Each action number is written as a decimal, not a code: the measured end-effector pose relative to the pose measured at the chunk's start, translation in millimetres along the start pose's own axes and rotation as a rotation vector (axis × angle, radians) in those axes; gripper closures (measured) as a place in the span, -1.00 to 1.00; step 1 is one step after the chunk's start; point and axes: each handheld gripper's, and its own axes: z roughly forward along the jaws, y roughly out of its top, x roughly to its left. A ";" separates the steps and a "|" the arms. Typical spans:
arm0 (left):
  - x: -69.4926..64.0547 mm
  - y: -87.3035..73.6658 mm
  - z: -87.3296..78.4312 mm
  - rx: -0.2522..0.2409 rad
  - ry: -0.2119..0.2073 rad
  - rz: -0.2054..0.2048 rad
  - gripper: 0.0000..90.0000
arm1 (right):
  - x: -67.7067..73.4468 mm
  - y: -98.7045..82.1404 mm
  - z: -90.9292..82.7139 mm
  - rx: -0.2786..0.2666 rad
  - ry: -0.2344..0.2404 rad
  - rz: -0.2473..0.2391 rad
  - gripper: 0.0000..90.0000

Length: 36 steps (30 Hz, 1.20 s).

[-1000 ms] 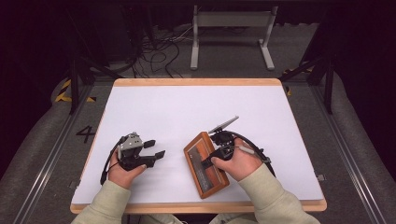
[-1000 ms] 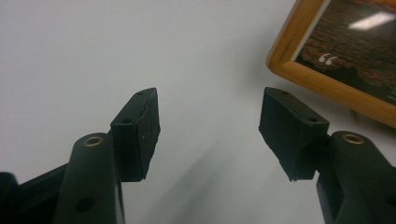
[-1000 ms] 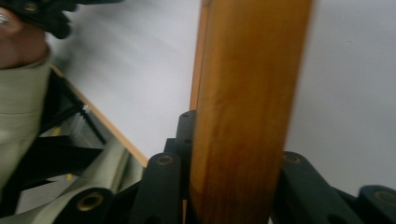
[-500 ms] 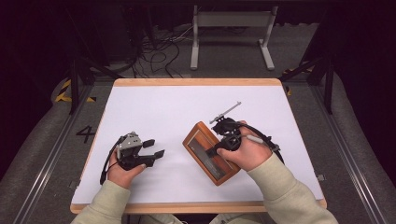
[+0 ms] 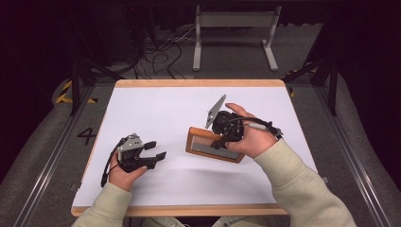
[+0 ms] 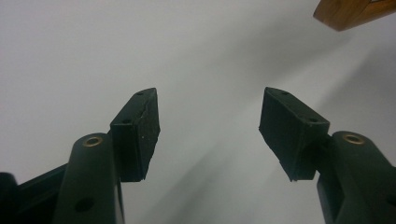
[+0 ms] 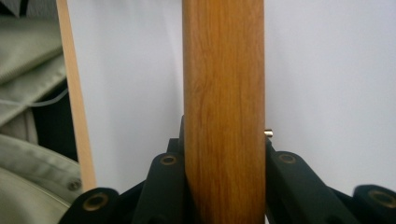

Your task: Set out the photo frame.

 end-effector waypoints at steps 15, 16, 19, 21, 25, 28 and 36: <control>0.5 0.0 -0.5 0.004 -0.001 -0.001 -0.14 | -15.8 -0.5 40.5 0.092 0.110 -0.108 0.67; 0.5 0.0 -0.5 0.004 -0.002 -0.001 -0.15 | -16.5 -1.2 43.4 0.098 0.115 -0.104 0.67; 0.6 0.0 -0.3 0.004 -0.001 0.003 -0.14 | -19.6 -3.4 50.5 0.102 0.121 -0.103 0.67; 0.4 0.0 -0.3 0.003 -0.001 0.000 -0.14 | -21.4 -5.0 54.0 0.109 0.132 -0.094 0.67; 0.8 0.1 -0.5 0.006 -0.001 0.003 -0.14 | -25.5 -8.2 60.1 0.107 0.145 -0.099 0.67; 0.4 0.0 -0.1 0.005 0.000 0.003 -0.14 | -27.7 -9.8 60.1 0.089 0.158 -0.097 0.67; -0.1 -0.1 0.0 0.003 -0.002 0.000 -0.14 | -33.9 -12.3 55.4 0.042 0.110 -0.055 0.50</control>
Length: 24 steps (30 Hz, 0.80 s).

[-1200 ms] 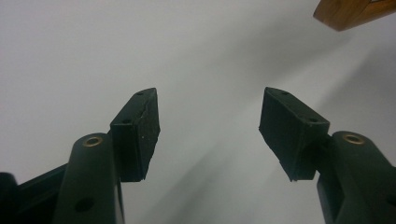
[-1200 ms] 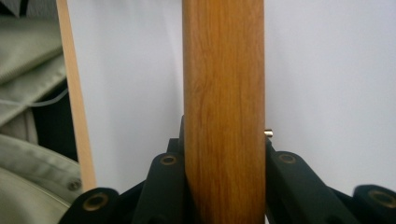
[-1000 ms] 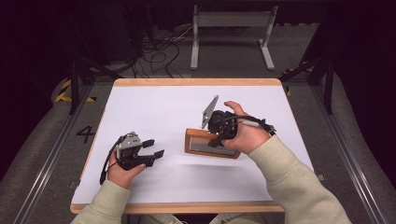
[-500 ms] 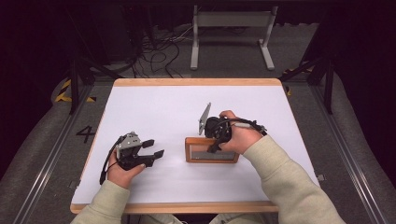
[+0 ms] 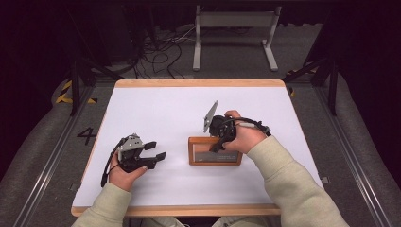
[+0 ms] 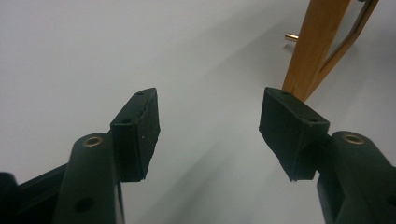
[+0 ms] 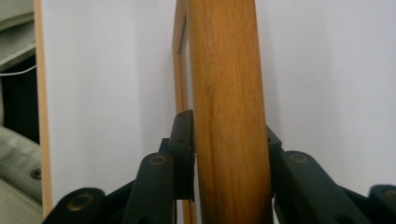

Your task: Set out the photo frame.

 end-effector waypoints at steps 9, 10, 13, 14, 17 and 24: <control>0.4 -0.2 0.0 0.003 0.002 -0.001 -0.15 | -8.4 -4.6 1.9 -0.013 -0.087 0.050 0.21; 0.2 -0.2 0.1 0.003 0.002 -0.004 -0.15 | -8.4 -4.6 1.9 -0.013 -0.087 0.050 0.21; 0.3 -0.2 0.0 0.003 0.002 -0.001 -0.15 | -10.7 -6.8 3.8 -0.017 -0.092 0.067 0.12; 0.1 -0.3 0.1 0.003 0.002 -0.004 -0.15 | -11.6 -7.6 4.4 -0.018 -0.106 0.066 -0.03; -0.2 -0.2 0.2 0.002 0.001 -0.003 -0.15 | -13.1 -8.6 5.1 -0.023 -0.122 0.077 -0.13; 0.1 -0.2 0.3 0.003 0.000 -0.006 -0.15 | -12.6 -10.6 5.8 -0.038 -0.134 0.093 -0.33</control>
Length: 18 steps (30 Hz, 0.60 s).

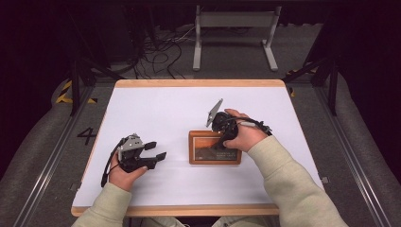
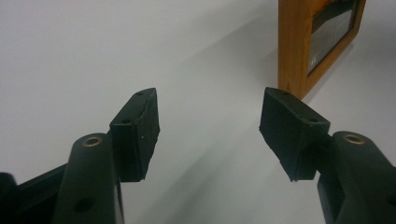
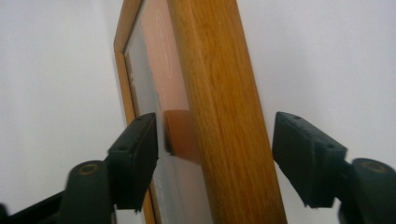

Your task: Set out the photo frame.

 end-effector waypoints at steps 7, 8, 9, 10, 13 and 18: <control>0.4 0.2 0.1 0.001 -0.011 -0.006 -0.16 | 3.5 -5.3 -15.0 -0.092 -0.015 0.016 -0.61; 0.3 0.3 -0.2 -0.001 -0.012 -0.007 -0.16 | 4.1 -6.7 -18.5 -0.097 -0.016 0.031 -0.62; 0.3 0.4 -0.7 -0.006 -0.011 -0.007 -0.16 | 4.8 -9.5 -22.7 -0.097 -0.012 0.098 -0.68; 0.4 0.5 -1.6 -0.009 -0.016 -0.013 -0.17 | 4.4 -11.1 -25.8 -0.118 -0.017 0.100 -0.70; 0.7 1.2 -4.3 -0.027 -0.038 -0.033 -0.17 | 5.0 -17.5 -37.9 -0.190 -0.040 0.086 -0.76; -2.2 2.4 -7.6 -0.047 -0.050 -0.040 -0.18 | 8.6 -34.4 -54.3 -0.300 -0.066 0.171 -0.83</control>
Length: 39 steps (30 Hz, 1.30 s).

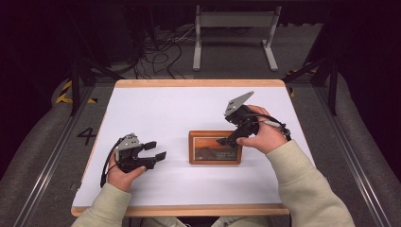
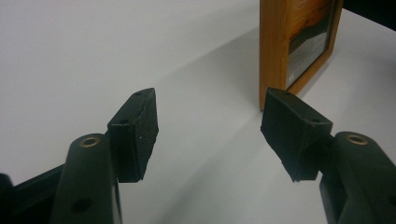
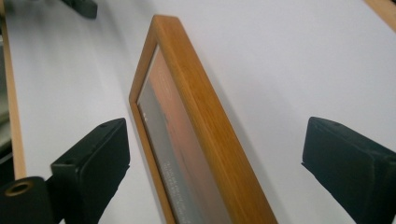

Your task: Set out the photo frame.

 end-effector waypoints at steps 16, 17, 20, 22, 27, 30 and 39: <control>-1.6 -6.4 -17.4 -0.023 0.024 0.018 -0.28 | -1.6 -68.4 -56.8 -0.190 -0.122 0.183 -0.88; -1.6 -6.4 -17.4 -0.023 0.024 0.018 -0.28 | -1.6 -71.0 -58.5 -0.194 -0.131 0.186 -0.88; -0.8 -6.9 -18.6 -0.031 0.025 0.010 -0.29 | -2.3 -79.1 -63.3 -0.203 -0.155 0.201 -0.88; -0.5 -6.4 -19.9 -0.037 0.030 0.010 -0.29 | -3.8 -84.6 -65.9 -0.213 -0.169 0.210 -0.88; -2.6 -6.1 -22.0 -0.044 0.032 0.017 -0.29 | -2.4 -102.5 -69.9 -0.244 -0.240 0.268 -0.89; -3.7 -6.0 -23.6 -0.050 0.041 0.024 -0.29 | 2.9 -112.4 -70.2 -0.286 -0.302 0.296 -0.89; -7.8 -6.9 -28.2 -0.071 0.050 0.035 -0.33 | 14.7 -152.5 -61.0 -0.392 -0.333 0.351 -0.92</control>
